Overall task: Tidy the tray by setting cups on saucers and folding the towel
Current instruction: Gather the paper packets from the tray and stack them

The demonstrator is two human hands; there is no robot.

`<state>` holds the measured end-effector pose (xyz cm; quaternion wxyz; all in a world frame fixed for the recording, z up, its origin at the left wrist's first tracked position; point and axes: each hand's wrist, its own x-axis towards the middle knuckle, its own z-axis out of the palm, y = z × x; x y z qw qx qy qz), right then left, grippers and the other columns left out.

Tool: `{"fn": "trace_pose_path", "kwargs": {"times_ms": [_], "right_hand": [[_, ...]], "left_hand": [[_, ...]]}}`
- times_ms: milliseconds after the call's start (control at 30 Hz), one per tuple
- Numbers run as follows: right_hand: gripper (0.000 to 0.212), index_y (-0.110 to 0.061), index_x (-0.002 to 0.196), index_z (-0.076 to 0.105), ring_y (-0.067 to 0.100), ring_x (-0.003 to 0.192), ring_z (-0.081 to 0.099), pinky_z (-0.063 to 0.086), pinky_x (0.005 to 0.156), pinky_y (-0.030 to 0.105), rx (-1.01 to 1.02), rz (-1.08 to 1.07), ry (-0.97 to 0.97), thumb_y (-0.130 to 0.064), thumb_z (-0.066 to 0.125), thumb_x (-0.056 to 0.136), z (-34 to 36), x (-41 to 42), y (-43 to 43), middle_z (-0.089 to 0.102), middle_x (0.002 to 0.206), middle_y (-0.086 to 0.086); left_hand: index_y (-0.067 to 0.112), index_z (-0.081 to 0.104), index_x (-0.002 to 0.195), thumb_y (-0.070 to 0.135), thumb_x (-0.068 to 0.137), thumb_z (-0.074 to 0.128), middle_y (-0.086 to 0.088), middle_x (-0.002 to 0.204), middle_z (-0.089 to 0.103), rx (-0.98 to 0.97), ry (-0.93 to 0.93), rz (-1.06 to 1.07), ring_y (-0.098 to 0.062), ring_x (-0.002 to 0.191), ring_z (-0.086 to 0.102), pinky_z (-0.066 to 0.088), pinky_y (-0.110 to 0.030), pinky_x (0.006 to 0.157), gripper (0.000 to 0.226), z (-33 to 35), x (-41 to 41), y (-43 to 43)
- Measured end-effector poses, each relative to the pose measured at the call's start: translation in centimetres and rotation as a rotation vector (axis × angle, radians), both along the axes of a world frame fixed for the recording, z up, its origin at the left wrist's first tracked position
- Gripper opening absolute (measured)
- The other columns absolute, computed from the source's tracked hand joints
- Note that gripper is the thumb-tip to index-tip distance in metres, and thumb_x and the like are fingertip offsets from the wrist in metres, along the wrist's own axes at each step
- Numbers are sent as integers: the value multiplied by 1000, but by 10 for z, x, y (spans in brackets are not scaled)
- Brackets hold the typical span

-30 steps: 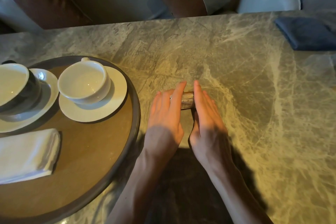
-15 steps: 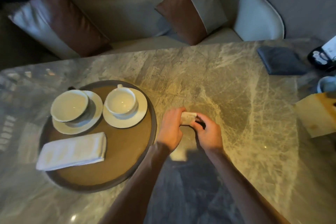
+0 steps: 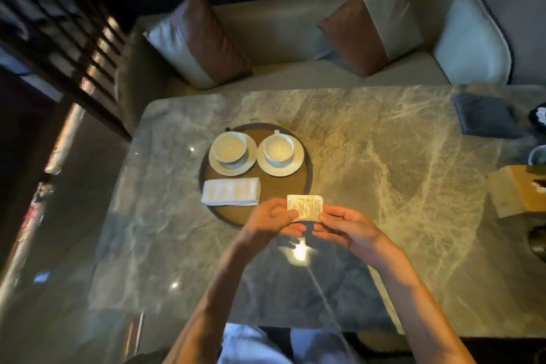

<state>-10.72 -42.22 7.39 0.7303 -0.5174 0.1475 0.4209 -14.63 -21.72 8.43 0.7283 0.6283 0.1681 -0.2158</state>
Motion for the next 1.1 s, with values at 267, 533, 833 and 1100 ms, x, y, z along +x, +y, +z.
{"fn": "trace_pose_path", "kwargs": {"times_ms": [267, 533, 833, 1100], "right_hand": [[52, 0, 122, 63, 25, 97, 73, 62, 79, 33, 15, 36, 95, -8, 75, 72, 11, -12, 39, 72, 113, 19], [45, -5, 114, 67, 26, 95, 74, 61, 68, 29, -15, -37, 141, -8, 77, 71, 10, -1, 53, 73, 110, 19], [24, -14, 108, 71, 19, 92, 73, 61, 73, 25, -274, -95, 114, -5, 72, 86, -30, 39, 72, 76, 104, 11], [14, -5, 99, 68, 18, 74, 64, 56, 78, 28, -353, -171, 209, 4, 64, 89, -69, 78, 86, 68, 86, 14]], "left_hand": [[8, 69, 115, 13, 96, 59, -10, 109, 75, -123, 27, 183, -27, 102, 72, 60, -27, 79, 22, 16, -38, 32], [4, 62, 124, 17, 97, 59, -15, 118, 72, -298, 88, 221, -32, 111, 68, 55, -41, 95, 30, 0, -26, 45], [1, 65, 112, 11, 91, 66, -16, 107, 72, 49, 143, 303, -15, 82, 74, 59, -22, 66, 23, -25, 22, 45], [1, 68, 113, 17, 91, 68, -8, 102, 69, 243, 214, 318, -9, 80, 64, 52, -10, 59, 27, -70, 68, 35]]}}
